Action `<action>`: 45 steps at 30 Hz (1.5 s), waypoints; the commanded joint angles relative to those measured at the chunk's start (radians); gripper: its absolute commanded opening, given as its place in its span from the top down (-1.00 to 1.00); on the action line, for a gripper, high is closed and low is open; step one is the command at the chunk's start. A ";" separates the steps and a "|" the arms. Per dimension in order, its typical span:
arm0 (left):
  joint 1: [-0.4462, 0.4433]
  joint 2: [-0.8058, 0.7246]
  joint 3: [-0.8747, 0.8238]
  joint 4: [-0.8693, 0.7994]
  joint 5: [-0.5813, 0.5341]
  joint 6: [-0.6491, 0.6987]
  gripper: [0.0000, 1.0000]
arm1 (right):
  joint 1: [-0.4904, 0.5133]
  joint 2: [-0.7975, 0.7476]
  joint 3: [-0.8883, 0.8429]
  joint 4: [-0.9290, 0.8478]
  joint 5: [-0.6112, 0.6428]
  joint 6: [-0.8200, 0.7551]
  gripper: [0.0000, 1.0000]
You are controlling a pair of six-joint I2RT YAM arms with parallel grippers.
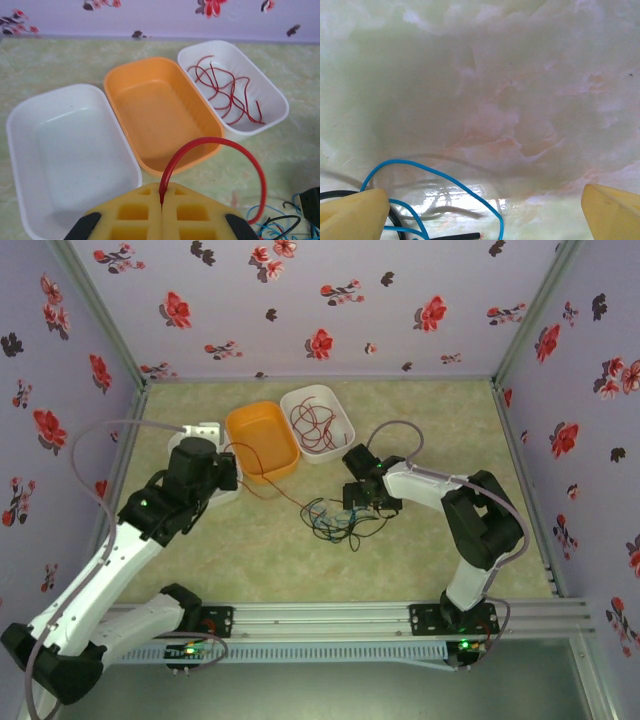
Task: Untangle the cables
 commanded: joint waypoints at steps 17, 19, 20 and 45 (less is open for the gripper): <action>0.052 -0.095 0.156 0.045 -0.090 0.128 1.00 | -0.013 -0.029 -0.045 -0.027 0.063 0.028 -0.98; 0.053 -0.097 0.190 0.049 -0.064 0.141 1.00 | -0.014 -0.034 -0.047 -0.025 0.068 0.028 -0.98; 0.052 -0.097 0.208 0.053 -0.046 0.146 1.00 | -0.013 -0.034 -0.045 -0.025 0.069 0.026 -0.98; 0.071 0.339 0.542 0.240 0.168 0.249 1.00 | -0.013 -0.265 -0.012 0.033 0.083 -0.002 -0.99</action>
